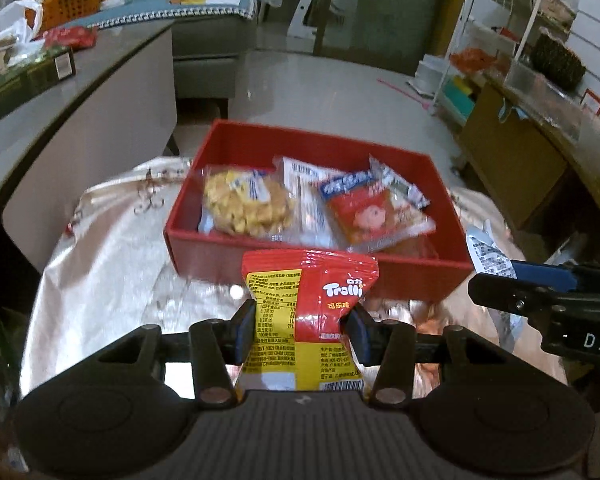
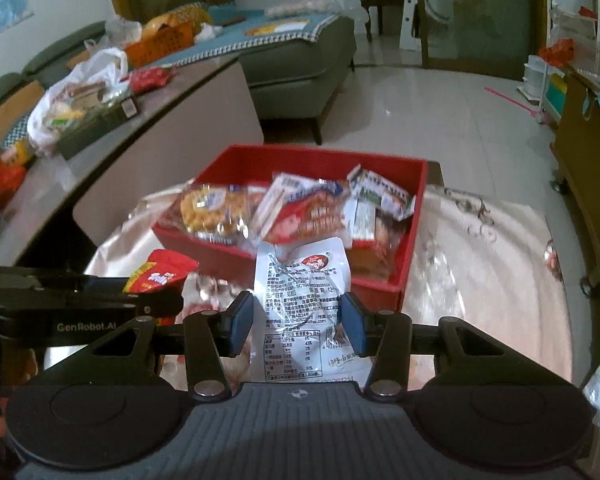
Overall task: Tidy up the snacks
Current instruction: 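Lift Trolli bag and white sachet and carry both over the red box, then lower Trolli bag and white sachet into the red box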
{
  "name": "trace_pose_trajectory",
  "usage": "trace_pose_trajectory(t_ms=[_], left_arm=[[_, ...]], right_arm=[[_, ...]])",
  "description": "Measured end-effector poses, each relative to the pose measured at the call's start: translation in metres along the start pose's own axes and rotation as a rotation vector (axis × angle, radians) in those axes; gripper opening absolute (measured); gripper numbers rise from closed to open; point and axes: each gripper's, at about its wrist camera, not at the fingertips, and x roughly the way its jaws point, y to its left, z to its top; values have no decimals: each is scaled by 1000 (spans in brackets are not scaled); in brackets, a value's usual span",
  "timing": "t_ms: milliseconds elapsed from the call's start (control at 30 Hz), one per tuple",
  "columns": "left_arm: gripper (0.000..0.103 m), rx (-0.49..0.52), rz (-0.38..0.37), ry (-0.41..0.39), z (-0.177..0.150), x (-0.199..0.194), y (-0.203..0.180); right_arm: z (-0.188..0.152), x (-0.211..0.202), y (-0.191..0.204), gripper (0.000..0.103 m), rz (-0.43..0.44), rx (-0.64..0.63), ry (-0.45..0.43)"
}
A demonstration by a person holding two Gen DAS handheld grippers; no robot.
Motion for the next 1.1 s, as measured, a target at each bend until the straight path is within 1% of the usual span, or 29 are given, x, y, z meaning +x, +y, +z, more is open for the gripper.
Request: trace_pose_trajectory(t_ms=[200, 500, 767, 1100], left_arm=[[41, -12, -2, -31, 22, 6, 0], [41, -17, 12, -84, 50, 18, -4], [41, -26, 31, -85, 63, 34, -4], [41, -28, 44, -98, 77, 47, -5]], right_arm=[[15, 3, -3, 56, 3, 18, -34], [32, 19, -10, 56, 2, 36, -48], [47, 35, -11, 56, 5, 37, -56], [57, 50, -11, 56, 2, 43, -53]])
